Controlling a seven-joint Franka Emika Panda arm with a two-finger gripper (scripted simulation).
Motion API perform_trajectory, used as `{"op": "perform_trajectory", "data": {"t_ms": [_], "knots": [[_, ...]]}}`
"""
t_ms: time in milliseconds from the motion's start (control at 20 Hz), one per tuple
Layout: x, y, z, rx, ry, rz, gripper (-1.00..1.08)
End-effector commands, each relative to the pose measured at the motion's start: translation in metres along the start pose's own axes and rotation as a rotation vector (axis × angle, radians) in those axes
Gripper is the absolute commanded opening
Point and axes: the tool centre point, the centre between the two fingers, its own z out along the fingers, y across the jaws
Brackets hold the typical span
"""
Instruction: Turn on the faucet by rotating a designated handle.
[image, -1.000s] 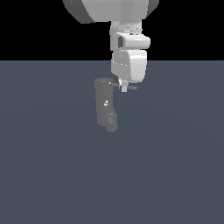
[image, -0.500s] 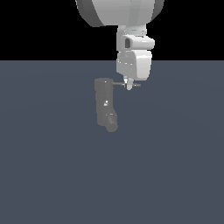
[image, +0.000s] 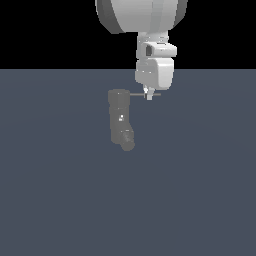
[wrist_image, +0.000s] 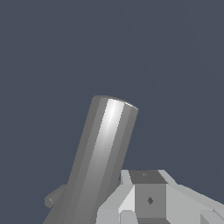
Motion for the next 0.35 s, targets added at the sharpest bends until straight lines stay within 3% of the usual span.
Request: {"op": "perform_trajectory", "data": {"t_ms": [0,300], "knots": [[0.024,0.000,0.000,0.002,0.006,0.029,-1.00],[0.038,-0.010,0.000,0.002,0.007,0.034,-1.00]]}}
